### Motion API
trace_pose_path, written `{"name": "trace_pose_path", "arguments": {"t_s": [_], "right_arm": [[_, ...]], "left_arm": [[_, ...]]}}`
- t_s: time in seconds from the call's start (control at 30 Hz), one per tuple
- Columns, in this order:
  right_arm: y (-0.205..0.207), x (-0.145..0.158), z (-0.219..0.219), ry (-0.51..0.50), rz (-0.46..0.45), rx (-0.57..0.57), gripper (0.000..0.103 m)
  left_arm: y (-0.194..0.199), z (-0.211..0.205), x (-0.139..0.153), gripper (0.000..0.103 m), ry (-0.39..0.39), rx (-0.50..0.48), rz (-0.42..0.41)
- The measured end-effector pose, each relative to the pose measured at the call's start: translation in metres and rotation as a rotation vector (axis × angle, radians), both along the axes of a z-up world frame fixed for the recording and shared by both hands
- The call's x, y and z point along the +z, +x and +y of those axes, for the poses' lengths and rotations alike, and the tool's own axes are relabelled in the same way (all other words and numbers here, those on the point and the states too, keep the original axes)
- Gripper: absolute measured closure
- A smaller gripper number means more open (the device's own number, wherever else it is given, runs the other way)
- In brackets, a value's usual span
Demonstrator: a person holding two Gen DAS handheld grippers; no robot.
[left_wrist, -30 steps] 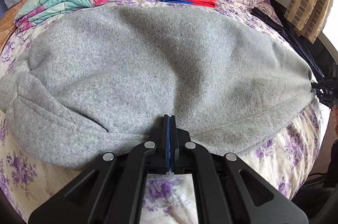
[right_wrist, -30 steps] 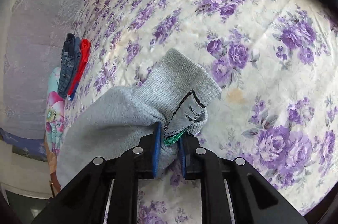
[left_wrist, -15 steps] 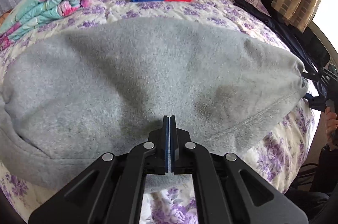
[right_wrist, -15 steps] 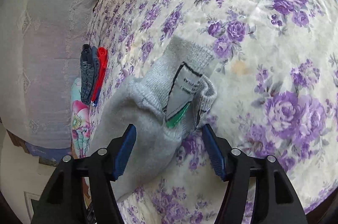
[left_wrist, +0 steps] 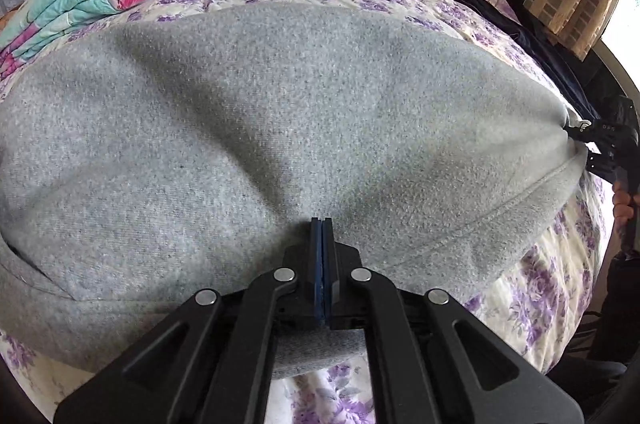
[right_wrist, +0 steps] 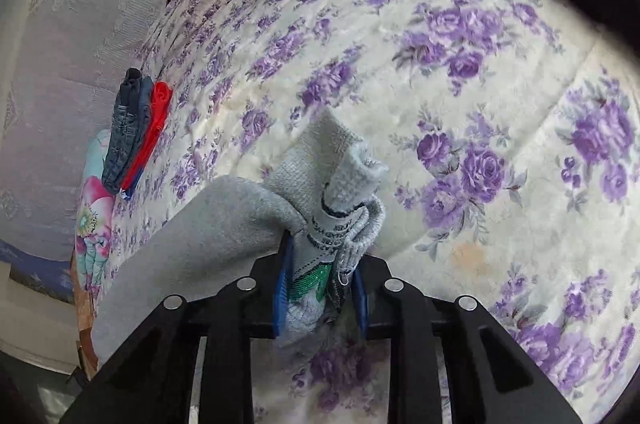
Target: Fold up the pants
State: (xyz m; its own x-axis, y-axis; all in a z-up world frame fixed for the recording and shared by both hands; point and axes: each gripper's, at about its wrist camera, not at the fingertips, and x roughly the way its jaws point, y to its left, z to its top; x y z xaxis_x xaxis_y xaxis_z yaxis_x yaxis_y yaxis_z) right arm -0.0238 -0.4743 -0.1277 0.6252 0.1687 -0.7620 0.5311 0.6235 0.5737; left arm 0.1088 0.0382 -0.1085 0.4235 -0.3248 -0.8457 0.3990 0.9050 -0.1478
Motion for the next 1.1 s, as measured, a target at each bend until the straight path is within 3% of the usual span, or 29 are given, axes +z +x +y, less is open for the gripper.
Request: {"name": "trace_pose_path", "arguments": {"t_s": [0.07,0.13,0.17,0.23,0.3,0.37,0.43,0.6,0.7,0.8,0.93,1.1], "right_arm": [[-0.004,0.008,-0.002,0.004,0.027,0.007,0.068],[-0.008,0.030,0.004,-0.080,0.073,0.027,0.058],[-0.010,0.045,0.009,-0.151,0.088,0.031,0.058],[-0.018,0.083,0.023,-0.383,0.130,-0.016,0.056],[-0.022,0.118,0.043,-0.566,0.104,-0.036,0.049],[-0.015,0.141,0.067,-0.626,0.037,0.038,0.048],[0.012,0.149,0.103,-0.598,-0.017,0.213,0.048],[0.118,0.128,0.218,-0.436,-0.035,0.649,0.049],[0.176,0.115,0.293,-0.502,0.006,0.827,0.050],[0.215,0.100,0.340,-0.547,0.056,0.924,0.054],[0.229,0.073,0.367,-0.598,0.128,1.018,0.056],[0.191,0.046,0.378,-0.582,0.184,1.137,0.056]], "left_arm": [[0.000,-0.002,0.001,0.102,0.016,-0.006,-0.003],[-0.003,-0.005,0.006,0.102,0.020,-0.021,0.003],[-0.006,-0.007,0.010,0.102,0.004,-0.041,0.006],[-0.013,-0.012,0.020,0.102,-0.017,-0.065,-0.014],[-0.016,-0.021,0.027,0.102,-0.023,-0.079,-0.032],[-0.011,-0.030,0.025,0.102,-0.030,-0.091,-0.011],[-0.002,-0.038,0.012,0.102,-0.010,-0.093,0.030],[-0.003,-0.026,-0.003,0.102,-0.067,-0.093,0.070],[-0.007,-0.021,-0.007,0.102,-0.092,-0.094,0.066],[-0.006,-0.020,-0.007,0.101,-0.101,-0.096,0.069],[-0.006,-0.019,-0.006,0.102,-0.106,-0.082,0.063],[-0.009,-0.025,-0.006,0.102,-0.070,-0.081,0.046]]}}
